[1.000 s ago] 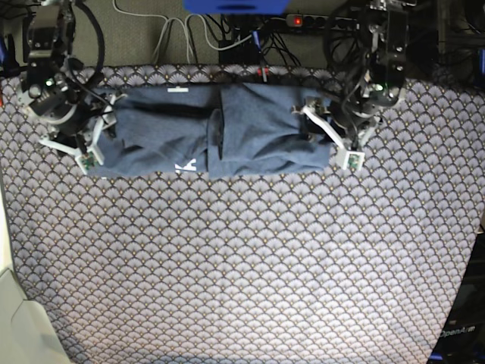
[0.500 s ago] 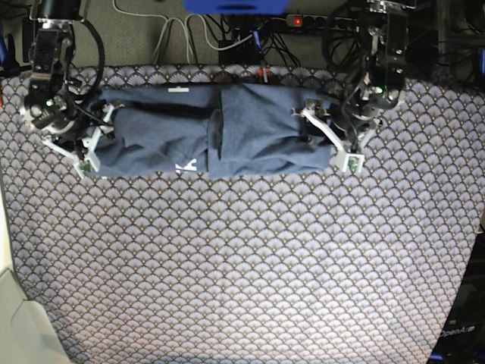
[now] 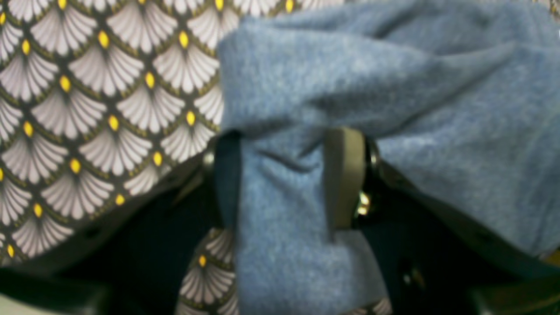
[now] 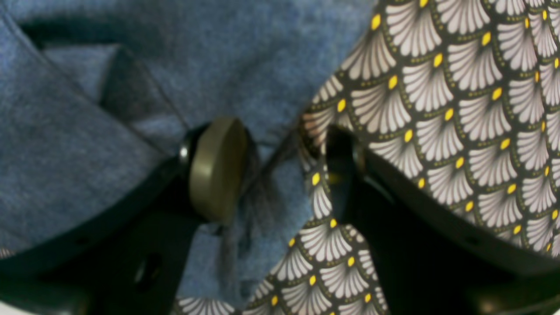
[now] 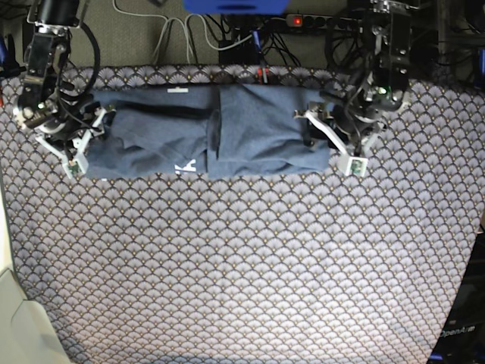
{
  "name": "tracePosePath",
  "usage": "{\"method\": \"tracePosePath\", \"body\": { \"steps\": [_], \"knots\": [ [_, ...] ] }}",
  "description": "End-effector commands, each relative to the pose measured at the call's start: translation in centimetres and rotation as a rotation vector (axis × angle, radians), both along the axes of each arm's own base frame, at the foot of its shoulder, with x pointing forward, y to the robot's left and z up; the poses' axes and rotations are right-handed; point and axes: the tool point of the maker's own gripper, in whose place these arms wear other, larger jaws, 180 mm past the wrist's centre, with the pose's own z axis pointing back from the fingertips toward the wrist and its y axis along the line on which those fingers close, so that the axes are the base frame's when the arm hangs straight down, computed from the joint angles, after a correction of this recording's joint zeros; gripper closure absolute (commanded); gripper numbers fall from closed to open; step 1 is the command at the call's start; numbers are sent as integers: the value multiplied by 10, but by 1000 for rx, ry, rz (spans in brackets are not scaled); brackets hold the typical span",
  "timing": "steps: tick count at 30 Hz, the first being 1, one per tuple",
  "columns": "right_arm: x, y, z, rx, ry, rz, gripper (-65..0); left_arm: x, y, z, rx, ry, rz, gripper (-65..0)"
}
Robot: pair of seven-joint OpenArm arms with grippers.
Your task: Fold the T-shirt properly
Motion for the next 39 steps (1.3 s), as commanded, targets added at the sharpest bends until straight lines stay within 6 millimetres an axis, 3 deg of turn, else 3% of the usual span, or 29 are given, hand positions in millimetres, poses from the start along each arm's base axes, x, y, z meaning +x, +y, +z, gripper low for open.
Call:
{"method": "tracePosePath", "body": {
  "steps": [1,8,10,14,17,18,22,30,33,39],
  "knots": [
    [0,-6,3,-27,2,1,-333,9,0,13,-5,-48,0,-300],
    [-8,5,-5,0,21,3,-330,9,0,14,-5,-50,2,-300],
    [-9,16,-8,15,27,20,-306,9,1,14,-4,-50,3,-300],
    [-9,26,-11,24,33,45,-166,10,1,17,-3,-61,4,-299],
    [-9,35,-13,29,39,73,-10,11,0,25,-3,-82,0,-299],
    [-8,38,-13,30,40,82,0,12,0,28,0,-92,0,-299],
    [-4,47,-6,27,17,115,0,16,11,41,7,-127,31,-299],
    [9,60,57,-35,-165,179,0,14,72,48,59,-146,187,-301],
    [13,72,74,-30,-222,190,0,10,85,50,73,-149,219,-301],
    [11,92,75,-5,-226,231,0,2,102,52,94,-146,263,-302]
  ]
}}
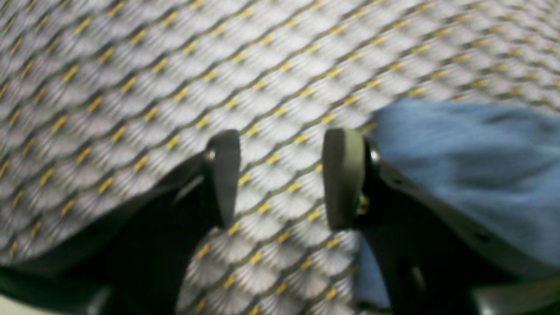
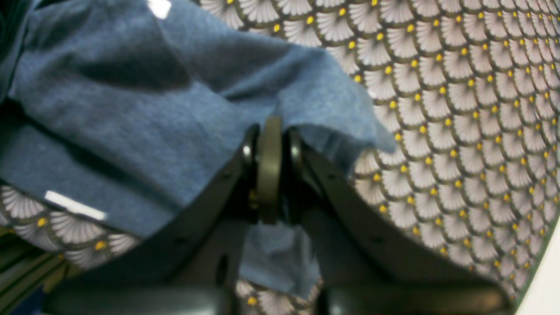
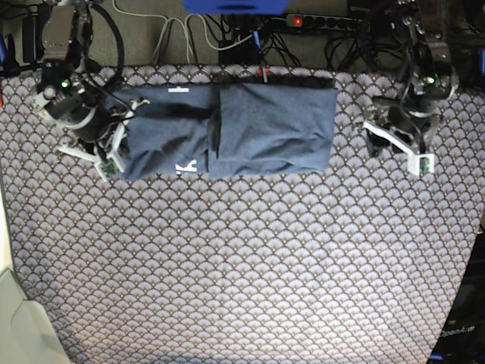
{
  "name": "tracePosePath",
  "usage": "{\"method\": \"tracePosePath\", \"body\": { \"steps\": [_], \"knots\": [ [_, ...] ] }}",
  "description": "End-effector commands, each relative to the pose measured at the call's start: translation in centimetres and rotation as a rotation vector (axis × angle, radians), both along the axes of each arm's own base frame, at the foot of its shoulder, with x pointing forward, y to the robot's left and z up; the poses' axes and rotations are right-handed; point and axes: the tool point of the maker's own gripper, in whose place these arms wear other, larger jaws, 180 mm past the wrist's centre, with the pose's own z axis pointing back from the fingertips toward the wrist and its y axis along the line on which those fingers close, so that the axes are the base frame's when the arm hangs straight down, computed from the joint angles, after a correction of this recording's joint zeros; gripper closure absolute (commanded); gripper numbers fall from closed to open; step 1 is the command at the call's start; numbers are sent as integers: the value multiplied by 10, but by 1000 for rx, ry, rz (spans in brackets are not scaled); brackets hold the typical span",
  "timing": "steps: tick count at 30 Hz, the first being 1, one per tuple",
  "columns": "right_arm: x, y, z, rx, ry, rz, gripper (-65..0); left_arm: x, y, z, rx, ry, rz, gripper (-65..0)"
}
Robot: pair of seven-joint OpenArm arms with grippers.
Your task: Fold the T-shirt properly
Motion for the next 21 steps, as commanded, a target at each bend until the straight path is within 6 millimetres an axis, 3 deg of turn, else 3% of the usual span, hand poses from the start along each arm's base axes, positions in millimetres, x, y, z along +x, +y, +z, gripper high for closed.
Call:
{"method": "tracePosePath", "body": {
  "steps": [1,5,9,14,18,21],
  "knots": [
    [5,4,9,13,-36,17,0,6,1,12,3,-48,-5,-302],
    [4,1,8,11,-31,9,0,3,1,13,7,-48,-7,-302],
    [-1,-8,-8,-2,20,-2,-5,3,-1,13,5,-47,-11,-302],
    [-13,-20,-37,-8,114,-23,-158,3,-3,13,2,-47,-16,-302],
    [-16,-27,-44,-16,139,-28,-310,4,-3,13,2,-48,-17,-302],
    [-15,-34,-46,-18,145,-51,-344,4,-3,13,2,-48,-17,-302]
  ]
}}
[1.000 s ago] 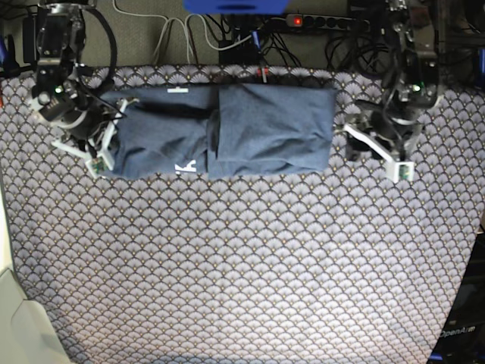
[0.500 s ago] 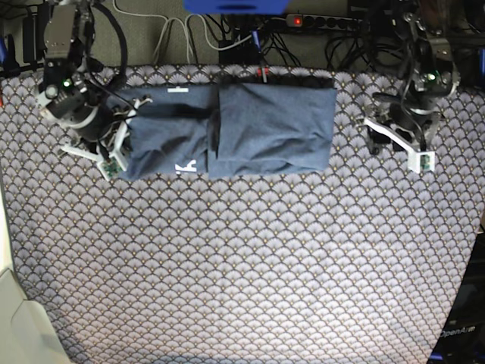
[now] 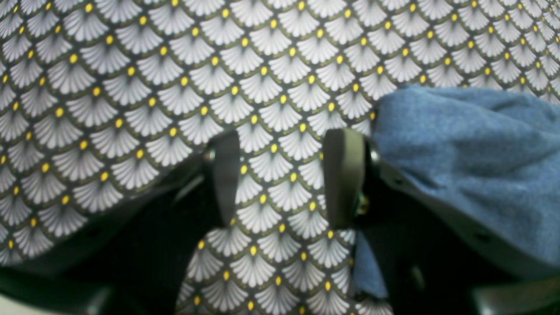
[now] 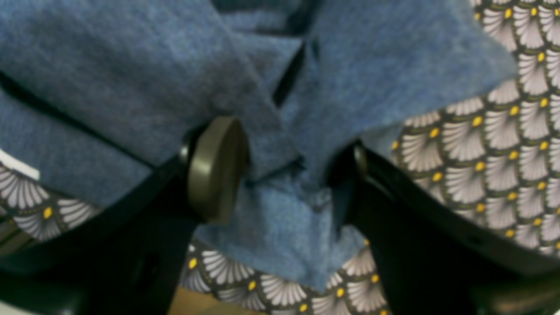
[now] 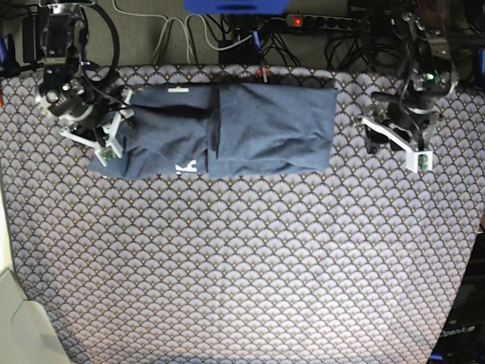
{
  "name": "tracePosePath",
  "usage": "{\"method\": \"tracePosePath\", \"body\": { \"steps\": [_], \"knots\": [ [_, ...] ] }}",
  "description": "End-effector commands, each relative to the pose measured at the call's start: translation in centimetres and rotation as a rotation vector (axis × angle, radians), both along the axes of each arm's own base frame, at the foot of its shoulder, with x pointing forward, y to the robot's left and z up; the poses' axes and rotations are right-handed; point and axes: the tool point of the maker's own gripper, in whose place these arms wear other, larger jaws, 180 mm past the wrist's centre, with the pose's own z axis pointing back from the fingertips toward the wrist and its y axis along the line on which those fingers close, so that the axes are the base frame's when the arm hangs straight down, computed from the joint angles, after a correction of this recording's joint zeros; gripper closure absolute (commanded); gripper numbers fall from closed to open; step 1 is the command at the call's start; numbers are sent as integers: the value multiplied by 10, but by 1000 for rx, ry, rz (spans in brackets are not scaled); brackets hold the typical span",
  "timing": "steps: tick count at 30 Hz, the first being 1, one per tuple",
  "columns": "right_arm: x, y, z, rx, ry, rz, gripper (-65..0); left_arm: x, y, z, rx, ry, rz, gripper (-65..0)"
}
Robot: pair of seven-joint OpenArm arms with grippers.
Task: Fold the T-shirt properly
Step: 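Grasp the strip end at the right gripper with the right gripper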
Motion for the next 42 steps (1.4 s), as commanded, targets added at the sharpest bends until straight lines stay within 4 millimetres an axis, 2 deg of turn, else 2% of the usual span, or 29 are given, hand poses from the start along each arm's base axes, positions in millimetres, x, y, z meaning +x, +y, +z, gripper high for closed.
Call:
{"method": "tracePosePath", "body": {
  "steps": [1,3,7,16,25,30,33,40,42],
  "knots": [
    [8,-11,8,-12,-32,-19,-344,7,1,12,8,-46,-5,-302],
    [13,-22,10,-16,-45,-51,-344,7,1,12,8,-46,-5,-302],
    [12,-35,-1,-10,-12,-96,-344,8,-3,14,-37,-57,-3,-302],
    [8,-31,-8,4,9,-95,-346,9,0,18,-51,-64,-16,-302],
    [11,-33,-2,0,-10,-94,-344,9,0,17,-52,-63,-16,-302],
    [19,-41,19,-20,-76,-115,-344,9,1,16,-52,-60,-15,-302],
    [20,-41,22,-25,-86,-117,-344,9,1,16,-53,-59,-14,-302],
    [19,-39,20,-17,-79,-118,-346,9,1,16,-54,-59,-14,-302],
    [17,-39,13,-10,-61,-125,-346,9,1,16,-54,-59,-14,-302]
  ]
}}
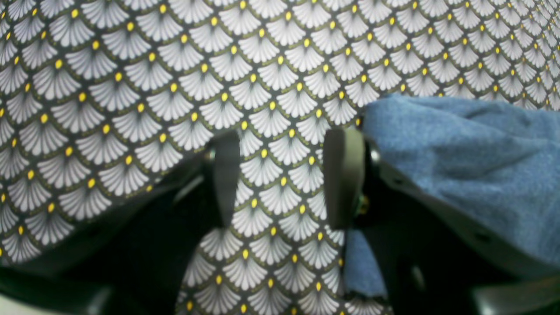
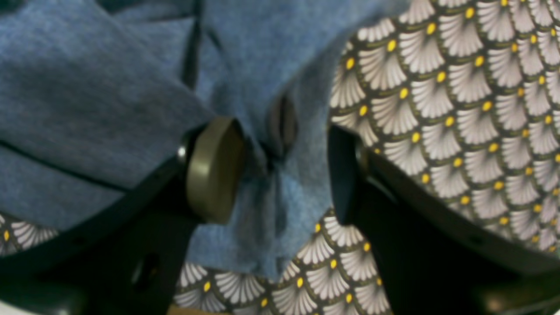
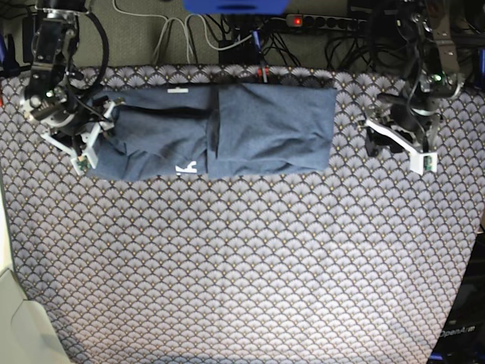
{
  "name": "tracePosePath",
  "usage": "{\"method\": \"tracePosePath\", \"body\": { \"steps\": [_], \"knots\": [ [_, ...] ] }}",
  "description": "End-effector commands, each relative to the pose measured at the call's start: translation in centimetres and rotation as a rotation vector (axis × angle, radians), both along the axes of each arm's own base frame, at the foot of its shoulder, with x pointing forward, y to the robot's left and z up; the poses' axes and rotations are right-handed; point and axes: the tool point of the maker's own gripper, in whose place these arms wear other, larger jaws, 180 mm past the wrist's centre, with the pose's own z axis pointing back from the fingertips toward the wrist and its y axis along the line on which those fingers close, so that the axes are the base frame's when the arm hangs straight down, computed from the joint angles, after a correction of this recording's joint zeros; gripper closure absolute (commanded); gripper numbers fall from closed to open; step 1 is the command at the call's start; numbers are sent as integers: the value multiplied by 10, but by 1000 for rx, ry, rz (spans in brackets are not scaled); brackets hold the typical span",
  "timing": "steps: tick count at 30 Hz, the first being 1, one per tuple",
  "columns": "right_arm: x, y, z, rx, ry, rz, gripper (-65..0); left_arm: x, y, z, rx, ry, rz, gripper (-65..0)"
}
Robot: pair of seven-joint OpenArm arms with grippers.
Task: Fold the T-shirt properly
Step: 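Grasp the strip end at the right gripper with the right gripper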
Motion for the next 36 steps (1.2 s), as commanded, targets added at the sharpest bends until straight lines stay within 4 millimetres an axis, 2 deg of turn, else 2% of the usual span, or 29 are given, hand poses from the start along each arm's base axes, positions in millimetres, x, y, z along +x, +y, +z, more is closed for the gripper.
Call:
{"method": "tracePosePath", "body": {
  "steps": [1,7,16,19,25,27,32,36],
  "knots": [
    [4,-4,2,-3,-11,2,-346,6,2,10,4,-41,-2,-302],
    [-1,-6,-12,16,31,-12,-346,2,1,8,5,-32,-3,-301],
    [-5,-1,-16,28,45,-7,-344,3,1,9,6,-35,-4,-301],
    [-5,11,-18,32,53,31,-336,3,1,9,6,-35,-4,-301],
    [-19,48,-30,55,99,144,-233,3,1,9,6,-35,-4,-301],
    [-20,55,-31,60,102,164,-189,3,1,9,7,-35,-5,-301],
    [-19,55,-31,59,102,165,-15,3,6,10,22,-33,-10,-300],
    [-13,55,-24,54,77,169,0,3,6,11,24,-35,-11,-300]
  ]
}}
